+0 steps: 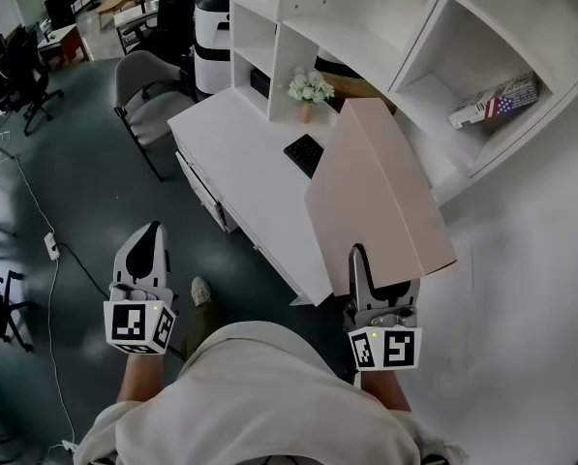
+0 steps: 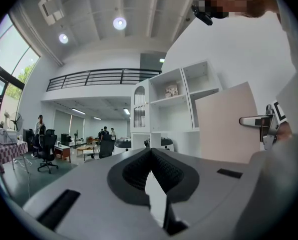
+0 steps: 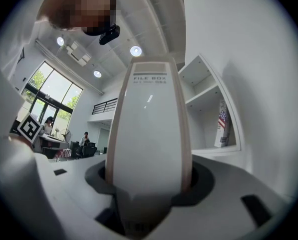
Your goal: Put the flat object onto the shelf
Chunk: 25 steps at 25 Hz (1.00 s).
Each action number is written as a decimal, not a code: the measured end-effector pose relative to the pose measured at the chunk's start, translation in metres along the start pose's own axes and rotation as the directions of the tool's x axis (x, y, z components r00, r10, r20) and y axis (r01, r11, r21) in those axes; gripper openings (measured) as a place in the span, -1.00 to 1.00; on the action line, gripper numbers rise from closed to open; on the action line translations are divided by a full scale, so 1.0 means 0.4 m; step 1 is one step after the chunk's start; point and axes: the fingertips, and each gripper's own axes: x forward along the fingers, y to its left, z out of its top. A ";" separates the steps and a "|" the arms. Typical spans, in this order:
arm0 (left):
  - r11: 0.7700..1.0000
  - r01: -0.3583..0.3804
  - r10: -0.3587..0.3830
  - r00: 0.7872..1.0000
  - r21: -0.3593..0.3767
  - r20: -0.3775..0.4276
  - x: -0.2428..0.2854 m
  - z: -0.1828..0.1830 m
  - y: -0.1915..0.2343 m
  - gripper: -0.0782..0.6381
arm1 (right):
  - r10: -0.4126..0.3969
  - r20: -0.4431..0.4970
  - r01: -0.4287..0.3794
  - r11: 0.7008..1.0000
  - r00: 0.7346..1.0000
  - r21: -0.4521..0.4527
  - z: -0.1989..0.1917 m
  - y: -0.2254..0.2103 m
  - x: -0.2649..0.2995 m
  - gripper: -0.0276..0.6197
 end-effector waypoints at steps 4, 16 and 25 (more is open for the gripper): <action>1.000 0.019 -0.019 1.000 -0.011 0.001 0.038 -0.010 0.018 -0.78 | -0.010 -0.005 0.009 1.000 1.000 -0.009 -0.005 0.011 0.028 -0.09; 0.991 0.131 -0.131 0.991 -0.025 0.025 0.277 -0.012 0.150 -0.78 | -0.104 -0.010 0.103 0.994 0.995 -0.043 -0.006 0.056 0.216 -0.09; 0.968 0.249 -0.248 0.968 -0.032 0.029 0.537 0.013 0.272 -0.78 | -0.212 -0.022 0.210 0.976 0.977 -0.057 -0.014 0.102 0.418 -0.09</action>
